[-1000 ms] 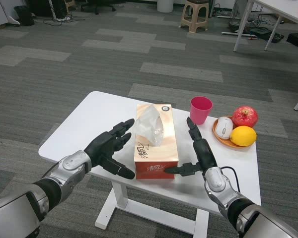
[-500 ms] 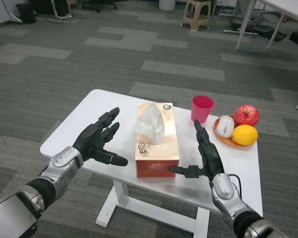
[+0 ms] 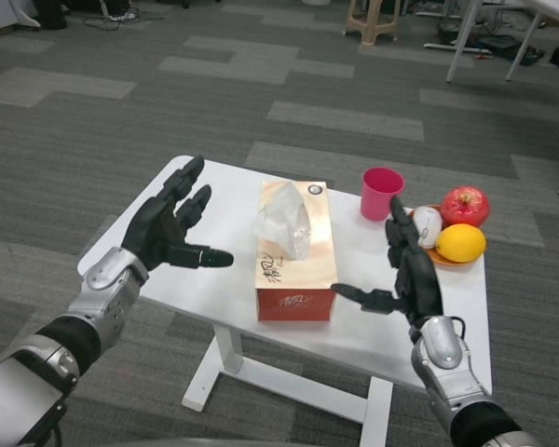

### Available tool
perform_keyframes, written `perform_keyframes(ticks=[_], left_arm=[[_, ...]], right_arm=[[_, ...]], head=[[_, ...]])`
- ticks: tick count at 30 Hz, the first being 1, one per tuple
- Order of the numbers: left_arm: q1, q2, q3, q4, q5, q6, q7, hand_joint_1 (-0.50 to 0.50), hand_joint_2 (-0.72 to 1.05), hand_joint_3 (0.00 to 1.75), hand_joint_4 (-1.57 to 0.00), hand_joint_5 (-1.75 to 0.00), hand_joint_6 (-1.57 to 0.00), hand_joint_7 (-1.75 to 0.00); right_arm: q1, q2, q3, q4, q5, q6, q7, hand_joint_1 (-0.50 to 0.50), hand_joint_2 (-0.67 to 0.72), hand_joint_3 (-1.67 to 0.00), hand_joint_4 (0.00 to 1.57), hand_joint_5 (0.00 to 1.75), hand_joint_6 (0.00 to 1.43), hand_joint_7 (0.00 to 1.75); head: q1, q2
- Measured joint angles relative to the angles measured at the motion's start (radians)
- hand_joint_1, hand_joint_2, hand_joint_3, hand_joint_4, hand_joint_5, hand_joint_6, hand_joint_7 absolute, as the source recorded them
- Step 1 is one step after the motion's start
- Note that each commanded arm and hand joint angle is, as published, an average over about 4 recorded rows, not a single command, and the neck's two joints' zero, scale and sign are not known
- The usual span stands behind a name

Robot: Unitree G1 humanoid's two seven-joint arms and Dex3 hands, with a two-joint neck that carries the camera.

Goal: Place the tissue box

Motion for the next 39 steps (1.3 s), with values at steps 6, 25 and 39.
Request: perform_keyframes(ticks=[6, 25, 39], left_arm=[[-0.001, 0.007, 0.041, -0.043, 0.000, -0.001, 0.000, 0.50, 0.52, 0.00, 0.00, 0.00, 0.00, 0.00], [-0.018, -0.030, 0.131, -0.189, 0.084, 0.005, 0.004, 0.50, 0.52, 0.00, 0.00, 0.00, 0.00, 0.00], [-0.015, -0.052, 0.144, -0.256, 0.132, 0.007, 0.005, 0.50, 0.52, 0.00, 0.00, 0.00, 0.00, 0.00]], right_arm=[[0.004, -0.003, -0.043, -0.057, 0.000, -0.001, 0.001, -0.38, -0.29, -0.40, 0.00, 0.00, 0.00, 0.00], [-0.124, -0.023, -0.060, -0.084, 0.000, -0.002, -0.024, -0.35, -0.10, -0.32, 0.00, 0.00, 0.00, 0.00], [-0.126, -0.064, -0.021, -0.138, 0.000, -0.017, -0.066, -0.33, -0.03, -0.24, 0.00, 0.00, 0.00, 0.00]], head=[[0.002, 0.004], [-0.002, 0.090], [-0.016, 0.102]])
